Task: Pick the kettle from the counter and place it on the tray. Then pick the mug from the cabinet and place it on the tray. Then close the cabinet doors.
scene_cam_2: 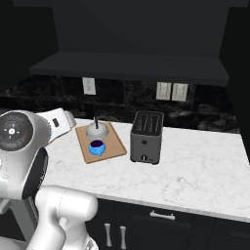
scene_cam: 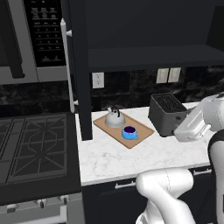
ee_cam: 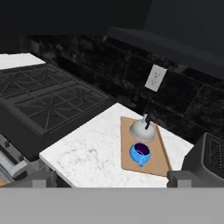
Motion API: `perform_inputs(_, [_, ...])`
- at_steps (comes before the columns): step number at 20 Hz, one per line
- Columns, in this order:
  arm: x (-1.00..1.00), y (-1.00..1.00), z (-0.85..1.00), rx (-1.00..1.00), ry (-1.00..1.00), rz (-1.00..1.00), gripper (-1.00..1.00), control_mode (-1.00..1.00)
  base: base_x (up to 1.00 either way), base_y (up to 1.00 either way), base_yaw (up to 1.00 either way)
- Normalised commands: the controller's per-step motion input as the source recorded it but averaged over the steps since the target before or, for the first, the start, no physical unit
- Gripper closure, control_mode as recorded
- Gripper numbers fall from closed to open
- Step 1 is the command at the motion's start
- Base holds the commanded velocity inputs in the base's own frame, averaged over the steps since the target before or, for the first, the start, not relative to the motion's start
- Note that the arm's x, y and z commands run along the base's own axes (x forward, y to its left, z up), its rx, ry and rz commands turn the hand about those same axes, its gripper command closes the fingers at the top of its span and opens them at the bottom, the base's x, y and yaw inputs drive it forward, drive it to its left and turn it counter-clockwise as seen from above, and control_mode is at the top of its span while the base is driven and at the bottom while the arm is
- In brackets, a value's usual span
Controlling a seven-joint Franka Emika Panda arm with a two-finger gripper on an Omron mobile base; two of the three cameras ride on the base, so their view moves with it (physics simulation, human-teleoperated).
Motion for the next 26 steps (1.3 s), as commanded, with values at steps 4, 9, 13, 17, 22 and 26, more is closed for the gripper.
perform_inputs(4, [-0.49,0.32,0.21,-0.15,-0.29,0.24,-1.0,-1.0,0.0,0.0,0.0])
perform_inputs(9, [-0.32,0.36,0.16,-0.18,-0.24,0.36,-1.0,-1.0,0.0,0.0,0.0])
perform_inputs(13, [-0.04,0.43,0.06,-0.15,-0.07,0.38,-1.0,-1.0,0.0,0.0,0.0])
perform_inputs(17, [-0.13,0.47,0.15,-0.12,-0.03,0.44,-1.0,-1.0,0.0,0.0,0.0])
perform_inputs(22, [-0.34,0.34,0.21,-0.04,-0.12,0.37,-1.0,-1.0,0.0,0.0,0.0])
perform_inputs(26, [-0.27,0.69,0.05,0.0,-0.11,0.03,-1.0,-1.0,0.0,0.0,0.0])
